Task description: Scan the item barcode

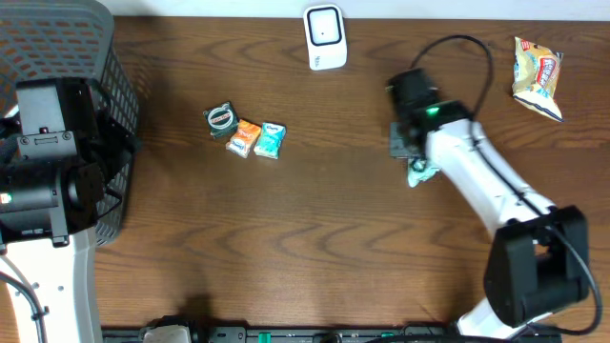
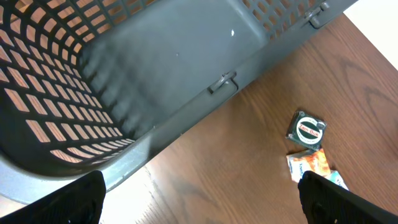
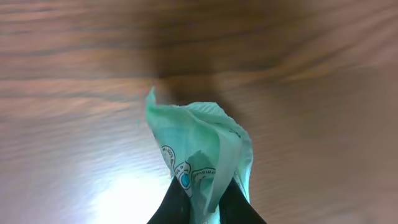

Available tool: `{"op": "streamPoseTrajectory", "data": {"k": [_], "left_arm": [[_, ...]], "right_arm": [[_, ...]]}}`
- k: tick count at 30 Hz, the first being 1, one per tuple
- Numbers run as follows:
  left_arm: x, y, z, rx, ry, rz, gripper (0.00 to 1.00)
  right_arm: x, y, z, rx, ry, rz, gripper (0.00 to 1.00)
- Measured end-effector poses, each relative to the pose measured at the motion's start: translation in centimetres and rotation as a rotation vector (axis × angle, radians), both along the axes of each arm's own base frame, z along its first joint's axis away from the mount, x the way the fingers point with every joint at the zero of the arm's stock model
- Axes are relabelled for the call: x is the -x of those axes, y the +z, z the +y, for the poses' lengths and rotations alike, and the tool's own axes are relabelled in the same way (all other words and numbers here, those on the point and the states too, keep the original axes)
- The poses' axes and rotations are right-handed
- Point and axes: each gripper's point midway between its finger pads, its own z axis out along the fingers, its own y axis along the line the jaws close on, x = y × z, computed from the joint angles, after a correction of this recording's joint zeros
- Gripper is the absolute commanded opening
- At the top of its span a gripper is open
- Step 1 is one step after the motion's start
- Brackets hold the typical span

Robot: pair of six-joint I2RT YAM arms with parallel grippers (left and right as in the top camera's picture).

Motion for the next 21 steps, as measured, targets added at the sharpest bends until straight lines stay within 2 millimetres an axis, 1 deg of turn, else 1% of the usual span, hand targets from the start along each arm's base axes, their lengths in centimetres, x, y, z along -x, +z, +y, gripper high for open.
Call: {"op": "streamPoseTrajectory", "data": {"k": [2, 4, 6, 8, 10, 11, 12, 15, 16, 17, 18, 19, 20, 21], "left_arm": [[0.0, 0.0, 0.0, 0.0, 0.0, 0.0, 0.98], [0.0, 0.0, 0.0, 0.0, 0.0, 0.0, 0.98], [0.0, 0.0, 0.0, 0.0, 0.0, 0.0, 0.98], [0.0, 0.0, 0.0, 0.0, 0.0, 0.0, 0.98], [0.0, 0.0, 0.0, 0.0, 0.0, 0.0, 0.98], [0.0, 0.0, 0.0, 0.0, 0.0, 0.0, 0.98], [0.0, 0.0, 0.0, 0.0, 0.0, 0.0, 0.98], [0.0, 0.0, 0.0, 0.0, 0.0, 0.0, 0.98], [0.0, 0.0, 0.0, 0.0, 0.0, 0.0, 0.98], [0.0, 0.0, 0.0, 0.0, 0.0, 0.0, 0.98], [0.0, 0.0, 0.0, 0.0, 0.0, 0.0, 0.98], [0.0, 0.0, 0.0, 0.0, 0.0, 0.0, 0.98], [0.0, 0.0, 0.0, 0.0, 0.0, 0.0, 0.98], [0.0, 0.0, 0.0, 0.0, 0.001, 0.0, 0.98]], "right_arm": [[-0.1, 0.0, -0.1, 0.148, -0.017, -0.045, 0.02], [-0.3, -0.5, -0.3, 0.264, -0.024, -0.067, 0.01], [-0.4, -1.5, -0.7, 0.365, -0.023, -0.064, 0.01], [-0.2, -2.9, -1.0, 0.448, -0.016, -0.043, 0.01], [0.3, -4.5, -1.0, 0.507, 0.005, -0.008, 0.05], [0.4, -4.9, -0.9, 0.516, 0.014, 0.002, 0.08], [0.7, -5.3, -0.6, 0.519, 0.026, 0.016, 0.13], [1.6, -6.1, 1.4, 0.481, 0.073, 0.041, 0.29], [1.9, -6.4, 2.2, 0.462, 0.087, 0.046, 0.35], [2.1, -6.6, 2.6, 0.449, 0.096, 0.053, 0.43], [2.6, -7.1, 3.7, 0.412, 0.116, 0.069, 0.56], [3.0, -7.5, 4.6, 0.383, 0.134, 0.084, 0.71], [3.4, -7.8, 5.3, 0.362, 0.15, 0.098, 0.8], [3.6, -7.8, 5.6, 0.368, 0.161, 0.099, 0.83]]}}
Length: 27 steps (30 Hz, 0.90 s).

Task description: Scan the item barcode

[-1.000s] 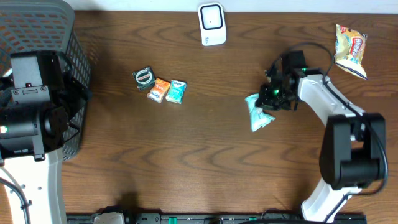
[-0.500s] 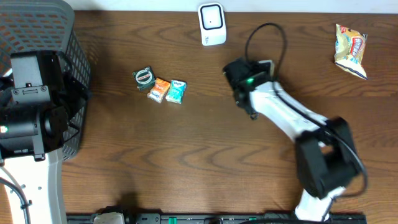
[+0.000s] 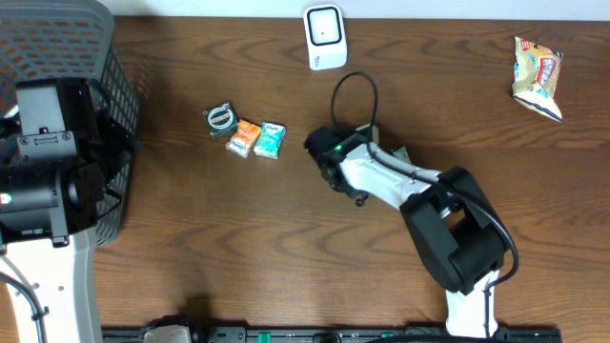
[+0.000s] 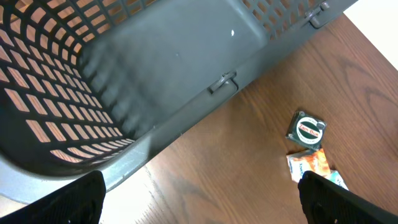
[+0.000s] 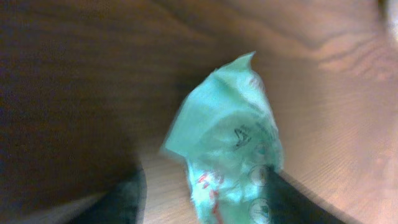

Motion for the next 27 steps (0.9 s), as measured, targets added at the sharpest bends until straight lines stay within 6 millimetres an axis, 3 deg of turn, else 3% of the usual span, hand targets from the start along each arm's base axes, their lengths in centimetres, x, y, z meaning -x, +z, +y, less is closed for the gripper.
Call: {"op": "streamPoseTrajectory", "data": {"k": [2, 3, 7, 11, 12, 16, 17, 18, 21, 27], "left_arm": [[0.0, 0.0, 0.0, 0.0, 0.0, 0.0, 0.98], [0.0, 0.0, 0.0, 0.0, 0.0, 0.0, 0.98], [0.0, 0.0, 0.0, 0.0, 0.0, 0.0, 0.98], [0.0, 0.0, 0.0, 0.0, 0.0, 0.0, 0.98], [0.0, 0.0, 0.0, 0.0, 0.0, 0.0, 0.97], [0.0, 0.0, 0.0, 0.0, 0.0, 0.0, 0.98], [0.0, 0.0, 0.0, 0.0, 0.0, 0.0, 0.98], [0.0, 0.0, 0.0, 0.0, 0.0, 0.0, 0.98], [0.0, 0.0, 0.0, 0.0, 0.0, 0.0, 0.98], [0.0, 0.0, 0.0, 0.0, -0.001, 0.0, 0.98]], "right_arm": [[0.2, 0.5, 1.0, -0.025, 0.016, 0.005, 0.98], [0.3, 0.6, 1.6, -0.058, 0.011, 0.017, 0.99], [1.3, 1.6, 2.8, -0.107, 0.005, 0.122, 0.99], [0.0, 4.6, 3.5, -0.171, -0.026, 0.139, 0.96], [-0.5, 5.5, 3.5, -0.189, -0.038, 0.134, 0.89], [-3.3, 8.2, 2.0, -0.288, -0.094, 0.114, 0.43], [-4.0, 8.4, 1.1, -0.317, -0.106, 0.123, 0.29], [-4.3, 8.3, 0.3, -0.343, -0.113, 0.142, 0.05], [-4.0, 7.6, -2.9, -0.43, -0.166, 0.247, 0.01], [-1.9, 5.2, -6.0, -0.525, -0.25, 0.371, 0.01]]}}
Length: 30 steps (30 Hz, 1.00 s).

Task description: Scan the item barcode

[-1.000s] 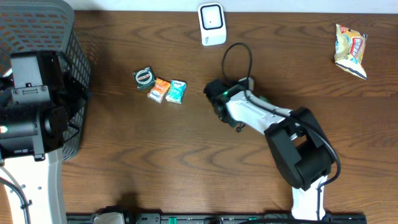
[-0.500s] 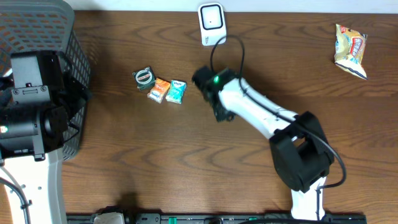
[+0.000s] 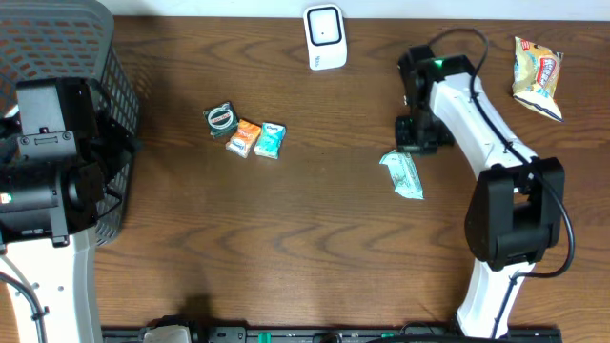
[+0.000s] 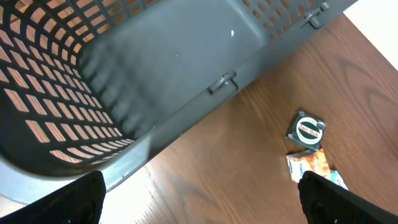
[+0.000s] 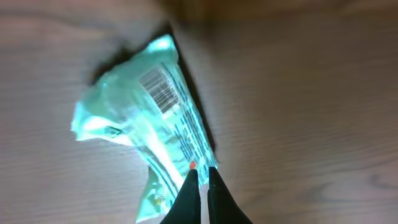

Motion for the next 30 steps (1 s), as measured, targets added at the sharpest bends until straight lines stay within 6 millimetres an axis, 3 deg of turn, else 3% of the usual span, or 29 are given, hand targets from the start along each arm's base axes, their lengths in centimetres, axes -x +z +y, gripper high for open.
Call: {"op": "streamPoseTrajectory", "data": {"k": [5, 9, 17, 21, 24, 27, 30], "left_arm": [[0.0, 0.0, 0.0, 0.0, 0.0, 0.0, 0.98], [0.0, 0.0, 0.0, 0.0, 0.0, -0.001, 0.98], [0.0, 0.0, 0.0, 0.0, 0.0, -0.001, 0.98], [0.0, 0.0, 0.0, 0.0, 0.001, -0.001, 0.98], [0.0, 0.0, 0.0, 0.0, 0.0, -0.001, 0.98], [0.0, 0.0, 0.0, 0.0, 0.001, 0.0, 0.98], [0.0, 0.0, 0.0, 0.0, 0.001, 0.0, 0.98]], "right_arm": [[2.5, -4.0, 0.6, -0.054, 0.007, 0.07, 0.01], [3.0, -5.3, 1.7, -0.103, 0.015, 0.061, 0.01], [2.8, -5.0, 5.2, -0.209, 0.001, 0.028, 0.01], [2.9, -3.6, 7.8, -0.261, 0.026, 0.05, 0.01], [1.7, -1.7, 9.2, -0.293, 0.045, 0.015, 0.01], [0.3, -0.4, 9.4, -0.291, 0.051, -0.031, 0.01], [0.1, -0.4, 8.5, -0.24, 0.052, -0.041, 0.01]]}}
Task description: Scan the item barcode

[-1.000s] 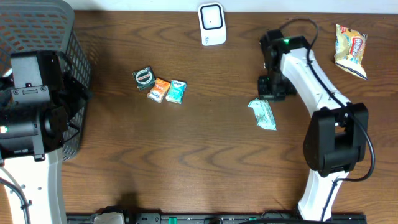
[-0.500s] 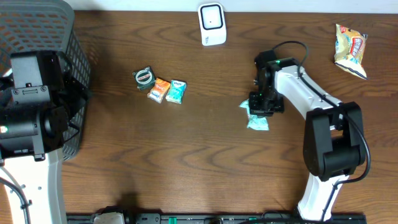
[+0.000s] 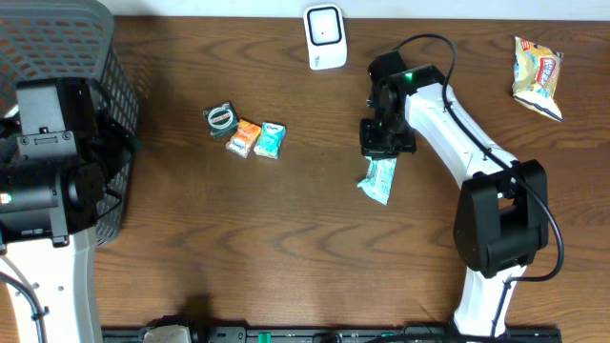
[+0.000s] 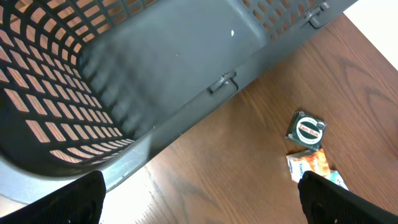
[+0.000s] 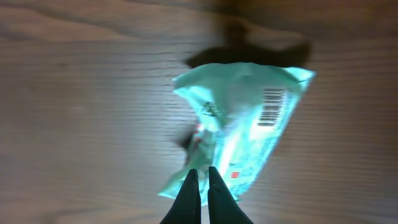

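Note:
A crumpled green packet [image 3: 378, 179] sits below my right gripper [image 3: 385, 141], right of the table's middle. In the right wrist view the packet [image 5: 239, 124] shows its printed barcode [image 5: 272, 107] towards the camera. There my right gripper [image 5: 200, 177] is shut, its tips pinching the packet's near edge. The white scanner [image 3: 324, 38] stands at the table's far edge, up and left of the packet. My left gripper [image 4: 200, 202] is open over bare wood beside the basket, with nothing between its fingers.
A grey mesh basket [image 3: 67, 38] fills the far left corner. A round tin [image 3: 221, 118], an orange packet [image 3: 246, 138] and a teal packet [image 3: 271, 140] lie together left of centre. A yellow snack bag [image 3: 537, 74] lies at the far right.
My right gripper has moved left with the green packet. The packet has turned, so its barcode now lies at the upper right in the wrist view. The left arm is unchanged.
My right gripper was shut on the green packet right of centre. Then the arm was swung further left, with the wrist view blurred. Then it was back at the right with the barcode side showing, and now it holds the packet nearer the middle, below the scanner.

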Available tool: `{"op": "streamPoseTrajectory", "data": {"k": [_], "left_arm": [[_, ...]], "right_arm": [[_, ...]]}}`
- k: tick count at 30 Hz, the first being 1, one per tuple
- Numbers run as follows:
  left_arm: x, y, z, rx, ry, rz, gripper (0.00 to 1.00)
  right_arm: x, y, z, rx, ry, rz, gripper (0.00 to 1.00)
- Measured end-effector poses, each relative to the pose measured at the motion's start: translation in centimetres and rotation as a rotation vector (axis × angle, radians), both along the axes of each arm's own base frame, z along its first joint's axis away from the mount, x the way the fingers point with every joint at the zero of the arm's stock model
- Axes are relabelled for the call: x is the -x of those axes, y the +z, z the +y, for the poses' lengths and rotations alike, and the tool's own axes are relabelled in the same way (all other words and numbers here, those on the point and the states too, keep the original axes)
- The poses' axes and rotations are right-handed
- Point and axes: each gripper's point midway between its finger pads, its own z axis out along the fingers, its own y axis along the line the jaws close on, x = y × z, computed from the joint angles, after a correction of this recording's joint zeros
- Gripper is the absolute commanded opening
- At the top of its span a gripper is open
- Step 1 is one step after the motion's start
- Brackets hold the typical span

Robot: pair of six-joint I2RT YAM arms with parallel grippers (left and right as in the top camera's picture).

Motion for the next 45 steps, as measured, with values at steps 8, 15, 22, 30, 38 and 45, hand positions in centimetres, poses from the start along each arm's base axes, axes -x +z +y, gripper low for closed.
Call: {"op": "streamPoseTrajectory", "data": {"k": [8, 15, 22, 30, 38, 45], "left_arm": [[0.0, 0.0, 0.0, 0.0, 0.0, 0.0, 0.98], [0.0, 0.0, 0.0, 0.0, -0.001, 0.0, 0.98], [0.0, 0.0, 0.0, 0.0, 0.0, 0.0, 0.98], [0.0, 0.0, 0.0, 0.0, -0.001, 0.0, 0.98], [0.0, 0.0, 0.0, 0.0, 0.0, 0.0, 0.98], [0.0, 0.0, 0.0, 0.0, 0.0, 0.0, 0.98]], "right_arm": [[-0.4, -1.5, -2.0, 0.111, -0.03, -0.033, 0.03], [-0.9, -4.5, -1.2, 0.052, -0.038, -0.086, 0.03], [-1.2, -5.3, 1.0, -0.054, -0.023, -0.131, 0.01], [2.1, -3.2, 1.1, -0.022, -0.001, 0.064, 0.01], [6.0, -0.9, -1.7, 0.143, 0.047, 0.222, 0.03], [6.4, -4.1, -2.5, 0.2, 0.067, 0.193, 0.01]]}}
